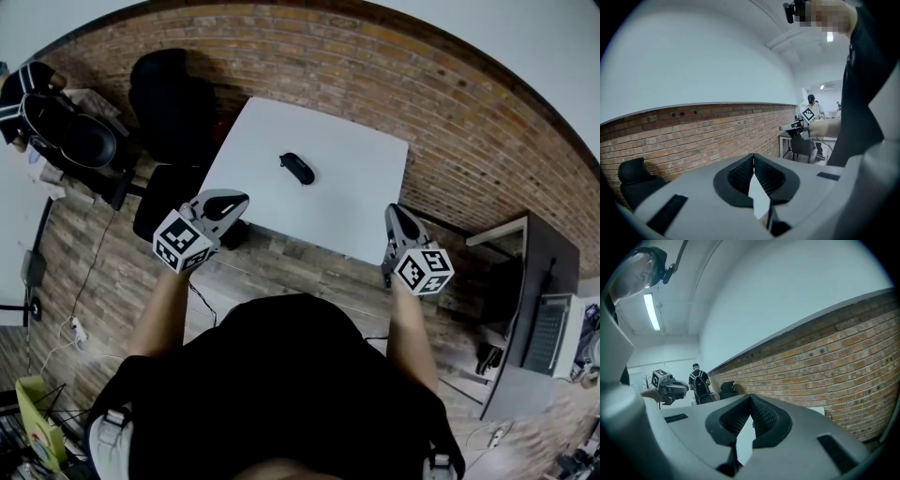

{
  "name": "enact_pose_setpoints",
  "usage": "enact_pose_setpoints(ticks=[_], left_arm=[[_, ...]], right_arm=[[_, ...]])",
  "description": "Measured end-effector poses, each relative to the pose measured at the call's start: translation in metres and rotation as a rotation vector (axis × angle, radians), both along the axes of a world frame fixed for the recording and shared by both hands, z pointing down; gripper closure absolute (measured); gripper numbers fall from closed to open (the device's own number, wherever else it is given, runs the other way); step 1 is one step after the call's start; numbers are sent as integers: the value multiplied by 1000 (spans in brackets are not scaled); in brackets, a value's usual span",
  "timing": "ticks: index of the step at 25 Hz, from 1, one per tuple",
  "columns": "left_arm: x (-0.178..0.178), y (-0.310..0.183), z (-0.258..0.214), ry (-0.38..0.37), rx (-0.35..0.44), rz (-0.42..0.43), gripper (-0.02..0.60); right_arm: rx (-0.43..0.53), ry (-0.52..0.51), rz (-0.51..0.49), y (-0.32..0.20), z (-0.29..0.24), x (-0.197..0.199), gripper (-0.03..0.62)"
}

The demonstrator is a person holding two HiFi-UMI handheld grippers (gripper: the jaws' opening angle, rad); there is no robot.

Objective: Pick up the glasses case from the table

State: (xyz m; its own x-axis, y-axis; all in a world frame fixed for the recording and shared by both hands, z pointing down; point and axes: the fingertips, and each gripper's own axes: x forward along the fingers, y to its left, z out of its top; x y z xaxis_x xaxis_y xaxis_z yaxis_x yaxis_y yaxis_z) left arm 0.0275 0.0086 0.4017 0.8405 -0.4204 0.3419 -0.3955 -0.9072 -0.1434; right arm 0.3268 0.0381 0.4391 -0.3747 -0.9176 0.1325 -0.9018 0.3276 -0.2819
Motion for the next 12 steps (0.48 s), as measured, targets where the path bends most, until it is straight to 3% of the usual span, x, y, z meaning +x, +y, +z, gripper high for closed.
enact_pose_setpoints(ticks=[12], left_arm=[[23,-12,-2,14,10,-8,571]], right_arm=[[-14,1,-25,-16,4,19,579]])
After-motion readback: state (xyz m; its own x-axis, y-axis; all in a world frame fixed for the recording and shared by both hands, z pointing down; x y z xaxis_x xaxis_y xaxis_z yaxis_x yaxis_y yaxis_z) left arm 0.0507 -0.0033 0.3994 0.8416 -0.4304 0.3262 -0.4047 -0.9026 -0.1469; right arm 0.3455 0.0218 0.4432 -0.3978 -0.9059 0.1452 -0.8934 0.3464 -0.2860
